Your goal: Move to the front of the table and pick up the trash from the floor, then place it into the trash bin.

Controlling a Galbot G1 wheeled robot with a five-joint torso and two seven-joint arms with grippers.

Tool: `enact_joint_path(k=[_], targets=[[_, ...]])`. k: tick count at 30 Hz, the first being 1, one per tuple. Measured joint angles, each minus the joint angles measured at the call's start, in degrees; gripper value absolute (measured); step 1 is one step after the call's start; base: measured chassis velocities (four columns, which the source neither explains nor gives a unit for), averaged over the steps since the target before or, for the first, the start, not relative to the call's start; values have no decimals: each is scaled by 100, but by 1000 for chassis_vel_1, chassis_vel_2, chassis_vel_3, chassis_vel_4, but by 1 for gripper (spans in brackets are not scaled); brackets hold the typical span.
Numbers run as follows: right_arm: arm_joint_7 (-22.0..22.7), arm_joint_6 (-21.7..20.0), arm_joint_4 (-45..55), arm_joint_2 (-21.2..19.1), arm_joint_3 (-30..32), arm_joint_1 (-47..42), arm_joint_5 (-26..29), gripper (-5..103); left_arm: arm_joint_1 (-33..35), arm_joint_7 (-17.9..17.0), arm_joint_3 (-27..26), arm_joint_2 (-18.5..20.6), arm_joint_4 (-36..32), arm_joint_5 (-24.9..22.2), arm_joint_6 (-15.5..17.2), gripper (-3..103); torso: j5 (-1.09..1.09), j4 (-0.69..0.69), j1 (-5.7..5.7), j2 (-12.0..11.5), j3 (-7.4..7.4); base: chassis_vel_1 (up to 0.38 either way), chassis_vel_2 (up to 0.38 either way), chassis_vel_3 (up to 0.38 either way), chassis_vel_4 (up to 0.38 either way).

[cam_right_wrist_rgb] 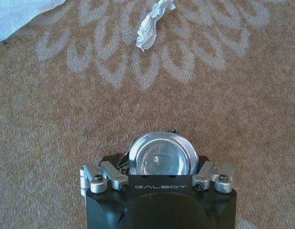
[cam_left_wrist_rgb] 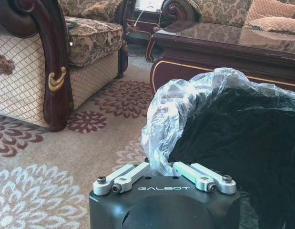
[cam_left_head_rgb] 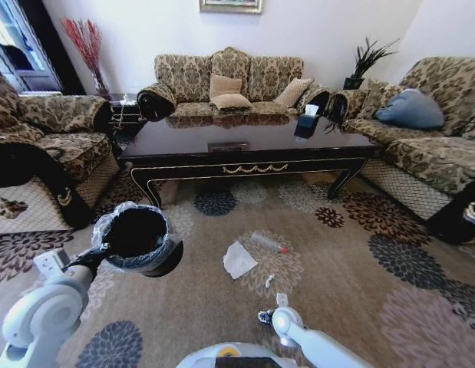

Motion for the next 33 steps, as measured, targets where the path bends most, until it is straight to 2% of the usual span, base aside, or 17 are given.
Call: enact_joint_path(k=[4,12,16,20,28,33], targets=[[-2,3,26,-17,-4,-5,-8,78,2,0,0,0,-2,-1,0,2,2,0,0,-1,1,0,0,0,0],[-4,10,166,-101,-25,-12,-74,71,11,0,-1,-8,-3,-2,0,2,5,1,1,-4,2,0,0,0,0],[18,18,695,-277,57,41,-29,56,16,2,0,-8,-3,-2,0,2,2,-2,1,-5,2,0,0,0,0],[28,-16,912,-335,102,81,53,53,1,1,42,-18,-16,8,0,2,0,0,1,-4,2,0,0,0,0],[-16,-24,975,-379,119,-2,-29,53,18,-2,54,-22,-21,32,0,2,1,-2,1,-4,1,0,0,0,0],[-66,30,1453,-522,172,66,-158,53,71,-3,85,-37,-22,79,0,2,2,-2,1,-3,1,0,0,0,0]])
